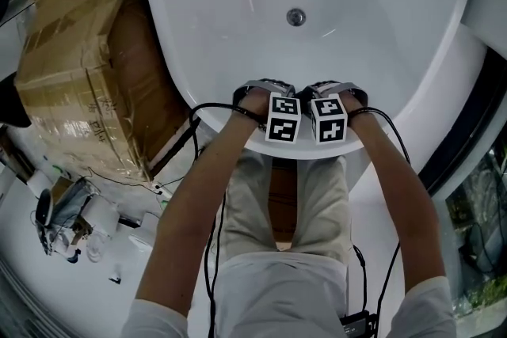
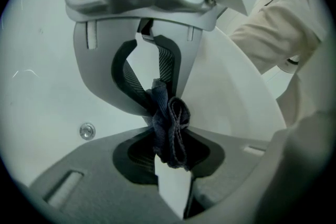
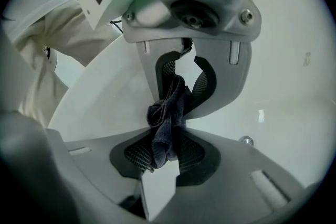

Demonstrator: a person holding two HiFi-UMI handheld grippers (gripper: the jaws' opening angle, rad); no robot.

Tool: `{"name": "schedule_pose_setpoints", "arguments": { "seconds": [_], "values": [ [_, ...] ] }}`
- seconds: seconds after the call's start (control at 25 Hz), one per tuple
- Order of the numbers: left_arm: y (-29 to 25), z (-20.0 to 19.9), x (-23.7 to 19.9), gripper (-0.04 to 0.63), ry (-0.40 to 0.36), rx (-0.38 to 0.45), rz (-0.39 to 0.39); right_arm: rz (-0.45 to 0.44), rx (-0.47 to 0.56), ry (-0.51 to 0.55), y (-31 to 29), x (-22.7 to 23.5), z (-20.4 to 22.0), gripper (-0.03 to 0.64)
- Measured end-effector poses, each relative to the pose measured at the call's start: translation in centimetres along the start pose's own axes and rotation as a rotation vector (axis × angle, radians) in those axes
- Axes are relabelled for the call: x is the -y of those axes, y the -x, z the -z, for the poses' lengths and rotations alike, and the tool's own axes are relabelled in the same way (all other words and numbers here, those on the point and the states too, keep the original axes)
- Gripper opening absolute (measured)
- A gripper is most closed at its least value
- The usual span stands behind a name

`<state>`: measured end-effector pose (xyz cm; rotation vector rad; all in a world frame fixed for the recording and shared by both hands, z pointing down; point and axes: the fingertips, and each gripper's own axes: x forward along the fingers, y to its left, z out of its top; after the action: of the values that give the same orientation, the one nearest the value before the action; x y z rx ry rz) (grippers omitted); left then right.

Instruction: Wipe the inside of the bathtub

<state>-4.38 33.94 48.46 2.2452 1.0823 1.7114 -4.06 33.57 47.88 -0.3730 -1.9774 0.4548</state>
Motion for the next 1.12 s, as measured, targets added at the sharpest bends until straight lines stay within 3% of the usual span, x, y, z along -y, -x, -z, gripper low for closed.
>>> {"name": "schedule_pose_setpoints", "arguments": {
  "seconds": [0.8, 1.12],
  "values": [
    [4.3, -3.2, 5.6, 0.103, 0.002, 0.023, 0.02, -0.048, 0.02, 0.02, 4.5, -5.7, -2.8, 0.098],
    [6.4, -4.9, 7.7, 0.103, 0.009, 0.047, 0.072, -0.172, 0.052, 0.002, 7.0, -7.9, -3.8, 0.098]
  ]
}}
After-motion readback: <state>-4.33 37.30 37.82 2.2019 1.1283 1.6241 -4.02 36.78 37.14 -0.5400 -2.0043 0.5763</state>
